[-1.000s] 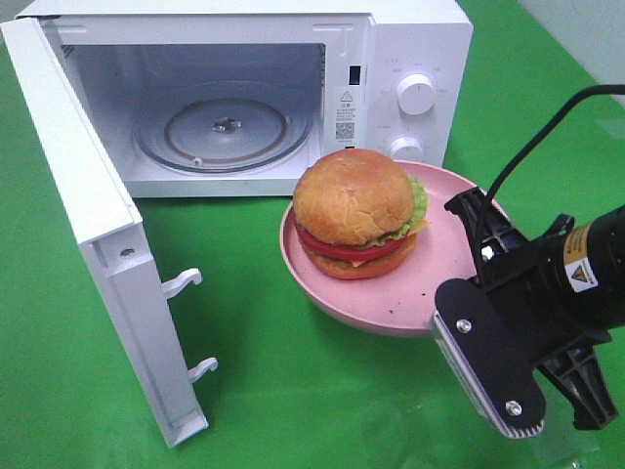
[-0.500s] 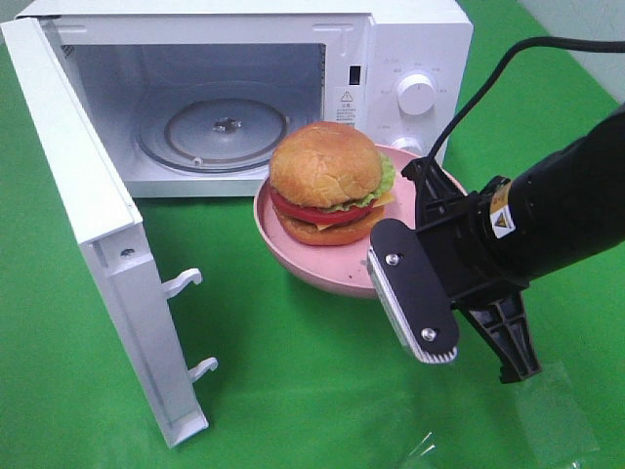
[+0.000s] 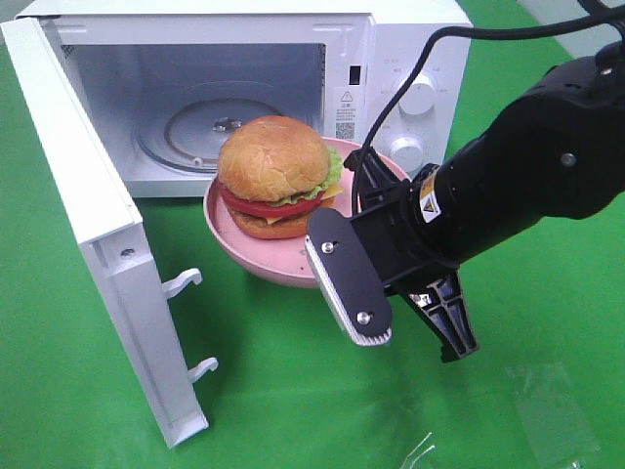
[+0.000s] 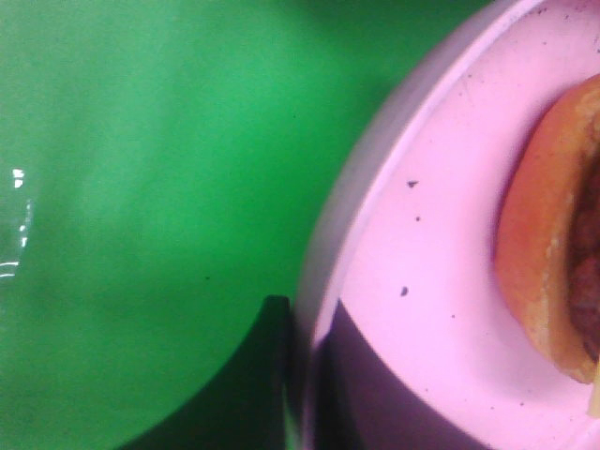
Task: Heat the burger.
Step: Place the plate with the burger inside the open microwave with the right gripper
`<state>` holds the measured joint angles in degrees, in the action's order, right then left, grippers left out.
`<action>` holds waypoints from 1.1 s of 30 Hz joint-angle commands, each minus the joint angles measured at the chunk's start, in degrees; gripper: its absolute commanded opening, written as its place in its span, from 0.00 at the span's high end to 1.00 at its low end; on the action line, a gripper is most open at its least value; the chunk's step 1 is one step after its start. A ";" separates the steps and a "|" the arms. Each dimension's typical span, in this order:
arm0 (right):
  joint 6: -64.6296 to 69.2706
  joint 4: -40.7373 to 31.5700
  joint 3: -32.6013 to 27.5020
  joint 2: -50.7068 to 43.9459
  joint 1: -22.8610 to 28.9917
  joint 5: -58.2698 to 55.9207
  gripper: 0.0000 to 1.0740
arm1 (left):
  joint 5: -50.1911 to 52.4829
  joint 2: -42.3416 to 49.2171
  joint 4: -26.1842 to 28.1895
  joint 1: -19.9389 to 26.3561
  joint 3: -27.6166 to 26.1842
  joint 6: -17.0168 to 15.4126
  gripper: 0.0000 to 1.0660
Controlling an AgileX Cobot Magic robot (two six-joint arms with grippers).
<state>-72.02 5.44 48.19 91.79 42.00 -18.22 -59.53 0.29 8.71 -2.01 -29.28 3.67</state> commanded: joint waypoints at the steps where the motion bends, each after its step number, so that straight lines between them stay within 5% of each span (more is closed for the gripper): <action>1: 0.00 0.23 2.01 0.00 0.00 3.32 1.00 | 0.40 1.03 -0.06 0.11 0.06 0.17 0.06; 22: 0.00 0.46 9.51 7.73 2.18 4.87 1.00 | 0.40 1.03 -0.06 0.11 0.06 0.17 0.06; 33: 0.00 0.80 18.05 13.81 1.66 1.49 1.00 | 0.40 1.03 -0.06 0.11 0.06 0.17 0.06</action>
<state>-72.02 5.84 64.97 106.17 43.77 -19.54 -59.53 0.29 8.65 -2.01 -29.28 3.67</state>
